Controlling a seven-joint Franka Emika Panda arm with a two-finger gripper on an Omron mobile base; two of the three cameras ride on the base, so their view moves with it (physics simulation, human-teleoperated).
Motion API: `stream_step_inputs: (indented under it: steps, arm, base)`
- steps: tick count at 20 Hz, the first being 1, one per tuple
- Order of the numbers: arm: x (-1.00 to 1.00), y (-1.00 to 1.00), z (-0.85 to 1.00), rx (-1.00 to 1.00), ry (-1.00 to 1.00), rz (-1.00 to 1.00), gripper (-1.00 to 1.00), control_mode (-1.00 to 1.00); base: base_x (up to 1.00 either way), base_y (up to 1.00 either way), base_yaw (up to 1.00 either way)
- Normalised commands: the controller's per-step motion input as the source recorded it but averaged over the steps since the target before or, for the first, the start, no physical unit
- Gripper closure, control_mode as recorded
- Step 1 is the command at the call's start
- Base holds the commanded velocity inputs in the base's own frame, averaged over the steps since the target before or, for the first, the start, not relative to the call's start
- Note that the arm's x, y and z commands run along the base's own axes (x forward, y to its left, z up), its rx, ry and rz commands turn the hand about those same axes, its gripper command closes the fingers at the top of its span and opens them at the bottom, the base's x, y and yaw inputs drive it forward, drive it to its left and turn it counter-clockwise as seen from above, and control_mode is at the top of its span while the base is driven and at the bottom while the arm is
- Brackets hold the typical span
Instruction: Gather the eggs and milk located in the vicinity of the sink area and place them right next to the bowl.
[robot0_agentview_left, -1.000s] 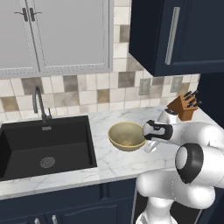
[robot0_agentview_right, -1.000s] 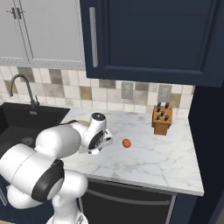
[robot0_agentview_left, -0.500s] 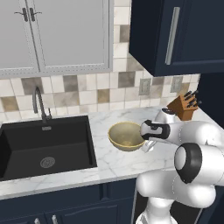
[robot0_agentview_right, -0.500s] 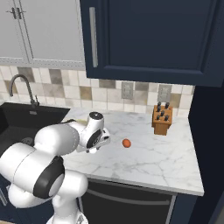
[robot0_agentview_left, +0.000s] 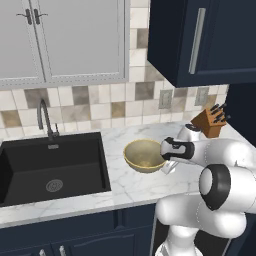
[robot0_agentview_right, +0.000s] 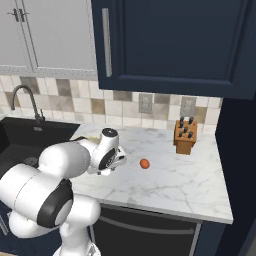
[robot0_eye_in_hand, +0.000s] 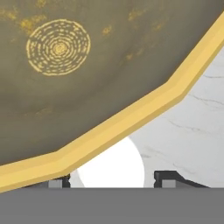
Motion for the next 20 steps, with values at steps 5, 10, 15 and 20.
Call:
stream_step_inputs:
  steps: [5,10,15,20]
  arm:
    - [0.0,0.0,0.01,0.0,0.0,0.0,-1.0,-1.0]
    - [-0.11,0.0,0.28,0.0,0.0,0.0,-1.0,-1.0]
    - [-0.34,-0.18,0.52,0.0,0.0,0.0,-1.0,-1.0]
    - [-0.03,-0.78,0.07,-0.09,0.0,-0.25,-1.0,-1.0]
  base:
    - [0.0,0.0,0.0]
    - [0.0,0.0,0.0]
    - [0.0,0.0,0.0]
    - [0.0,0.0,0.0]
